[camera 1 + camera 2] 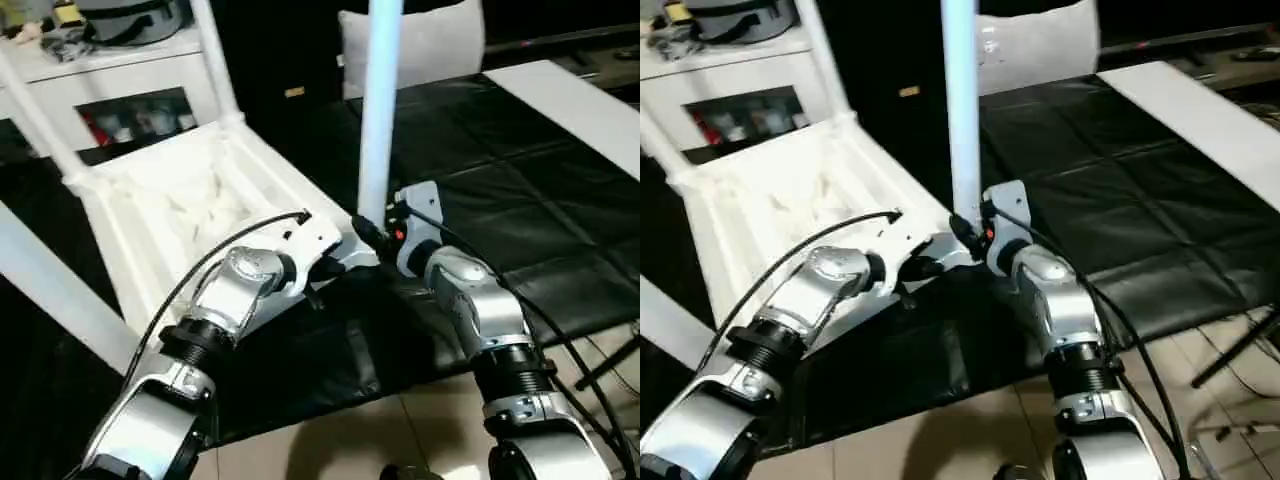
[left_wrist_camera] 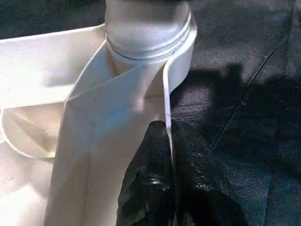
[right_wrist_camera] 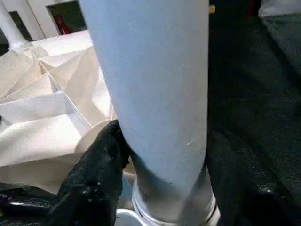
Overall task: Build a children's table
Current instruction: Rotate leg to tighten
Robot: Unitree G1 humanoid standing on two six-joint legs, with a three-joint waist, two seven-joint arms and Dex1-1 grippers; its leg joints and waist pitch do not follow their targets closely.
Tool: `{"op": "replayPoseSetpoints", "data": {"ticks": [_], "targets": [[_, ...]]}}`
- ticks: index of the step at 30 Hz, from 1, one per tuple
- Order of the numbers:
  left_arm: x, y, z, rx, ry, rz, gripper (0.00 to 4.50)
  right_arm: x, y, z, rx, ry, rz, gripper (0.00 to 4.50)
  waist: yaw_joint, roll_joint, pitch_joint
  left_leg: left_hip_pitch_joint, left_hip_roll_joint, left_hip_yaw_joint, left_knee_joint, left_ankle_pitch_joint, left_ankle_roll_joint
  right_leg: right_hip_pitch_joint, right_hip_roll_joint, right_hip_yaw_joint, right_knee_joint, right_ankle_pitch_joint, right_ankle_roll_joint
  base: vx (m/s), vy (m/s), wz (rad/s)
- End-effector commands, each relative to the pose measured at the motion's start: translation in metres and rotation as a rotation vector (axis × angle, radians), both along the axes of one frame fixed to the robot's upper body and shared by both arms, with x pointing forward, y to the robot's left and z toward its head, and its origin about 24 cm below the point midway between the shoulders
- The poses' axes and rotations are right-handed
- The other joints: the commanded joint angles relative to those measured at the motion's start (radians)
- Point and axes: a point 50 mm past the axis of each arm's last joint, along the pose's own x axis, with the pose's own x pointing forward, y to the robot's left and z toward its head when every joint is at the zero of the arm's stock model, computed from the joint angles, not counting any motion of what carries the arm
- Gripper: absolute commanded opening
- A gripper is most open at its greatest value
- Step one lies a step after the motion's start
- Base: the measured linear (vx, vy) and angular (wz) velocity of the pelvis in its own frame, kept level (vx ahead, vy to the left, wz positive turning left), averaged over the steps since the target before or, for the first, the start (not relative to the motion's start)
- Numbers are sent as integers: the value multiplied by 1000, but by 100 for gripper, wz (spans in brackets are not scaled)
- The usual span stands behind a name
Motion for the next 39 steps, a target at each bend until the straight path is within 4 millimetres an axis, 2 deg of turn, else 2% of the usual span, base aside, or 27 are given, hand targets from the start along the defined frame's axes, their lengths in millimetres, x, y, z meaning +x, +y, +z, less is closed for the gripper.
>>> {"op": "replayPoseSetpoints", "data": {"ticks": [1,3,5,6,7,9,12,13,14,17,18,19,20,21,22,23,28,30,31,33,34,39], "targets": [[-1,-3,7,19,-48,-80,0,-7,8,-4,15,-19,68,299,15,-7,-85,-10,47,-25,-53,57,144,85,-88,76,-32,-89,-69,0,0,0],[-3,-1,6,31,-46,-107,0,-8,3,-1,5,-57,76,318,24,-7,-81,-8,49,-22,-54,46,150,81,-86,77,-35,-109,-65,0,0,0],[-5,0,5,36,-40,-130,0,-11,-2,1,-6,-97,124,344,36,-7,-78,-4,52,-20,-57,15,137,80,-85,77,-40,-169,-58,0,0,0],[-7,2,3,39,-37,-152,0,-14,-7,3,-8,-116,172,344,40,3,-76,-2,53,-20,-57,3,130,79,-86,76,-41,-184,-55,0,0,0],[-9,3,2,43,-33,-170,0,-16,-12,5,-2,-129,219,350,45,3,-72,1,52,-17,-59,-50,127,78,-81,76,-48,-229,-39,0,0,0],[-10,5,1,49,-29,-184,0,-19,-17,7,-7,-142,260,373,52,-1,-71,3,52,-15,-61,-74,124,75,-81,78,-53,-264,-28,0,0,0],[-15,9,0,54,-36,-270,0,-27,-33,9,-48,-145,378,392,58,-3,-68,4,50,-14,-62,-89,117,74,-78,78,-57,-295,-17,0,0,0],[-15,9,0,54,-36,-270,0,-27,-33,9,-48,-145,378,404,59,-2,-68,5,51,-14,-63,-100,117,74,-78,79,-59,-307,-12,0,0,0],[-20,14,-2,69,-34,-348,0,-30,-43,12,-64,-132,444,418,59,-7,-69,5,50,-14,-63,-101,116,74,-77,79,-60,-313,-11,0,0,0],[-22,16,-3,84,-31,-378,0,-32,-46,14,-74,-129,473,439,62,-7,-70,3,49,-13,-62,-88,119,73,-76,80,-56,-309,-10,0,0,0],[-25,19,-3,90,-25,-416,0,-33,-50,15,-97,-126,519,439,62,-7,-69,4,49,-11,-62,-88,117,71,-76,79,-58,-321,-12,0,0,0],[-29,21,-3,91,-22,-470,0,-36,-54,16,-119,-105,588,439,64,-14,-69,4,47,-11,-62,-92,117,73,-75,78,-60,-330,-9,0,0,0],[-32,21,-3,89,-21,-505,0,-38,-56,17,-131,-89,632,439,70,-11,-70,2,47,-10,-61,-93,124,74,-76,79,-57,-334,-6,0,0,0],[-32,21,-3,89,-21,-505,0,-38,-56,17,-131,-89,632,439,73,-9,-70,5,51,-10,-61,-86,127,70,-76,82,-57,-333,-5,0,0,0],[-35,23,-4,98,-10,-538,0,-41,-59,16,-152,-62,696,439,74,-16,-70,4,51,-9,-61,-84,129,69,-74,81,-58,-334,-5,0,0,0],[-38,25,-4,104,6,-577,0,-44,-61,15,-178,-42,751,439,83,-12,-71,7,53,-8,-61,-81,129,67,-75,83,-56,-335,-9,0,0,0],[-48,29,-7,128,42,-688,0,-48,-65,16,-187,2,870,439,105,-14,-72,9,57,-6,-61,-71,131,64,-75,87,-53,-331,-24,0,0,0],[-50,31,-7,143,50,-723,0,-50,-65,16,-182,13,905,412,114,-15,-72,9,57,-5,-61,-72,128,64,-75,87,-52,-334,-26,0,0,0],[-50,31,-7,146,51,-731,0,-50,-66,17,-181,17,912,412,117,-15,-72,10,59,-6,-62,-69,127,63,-76,88,-51,-334,-25,0,0,0],[-51,32,-7,147,52,-748,0,-52,-66,15,-170,38,938,399,119,-16,-72,10,58,-5,-62,-69,123,63,-75,88,-52,-336,-25,0,0,0],[-52,33,-6,146,52,-755,0,-53,-66,15,-161,55,955,373,119,-16,-72,9,56,-4,-61,-69,123,64,-75,87,-52,-339,-24,0,0,0],[-53,34,-5,143,55,-767,0,-55,-66,14,-141,73,983,342,121,-15,-72,10,57,-4,-62,-69,118,64,-73,86,-53,-348,-18,0,0,0]]}}
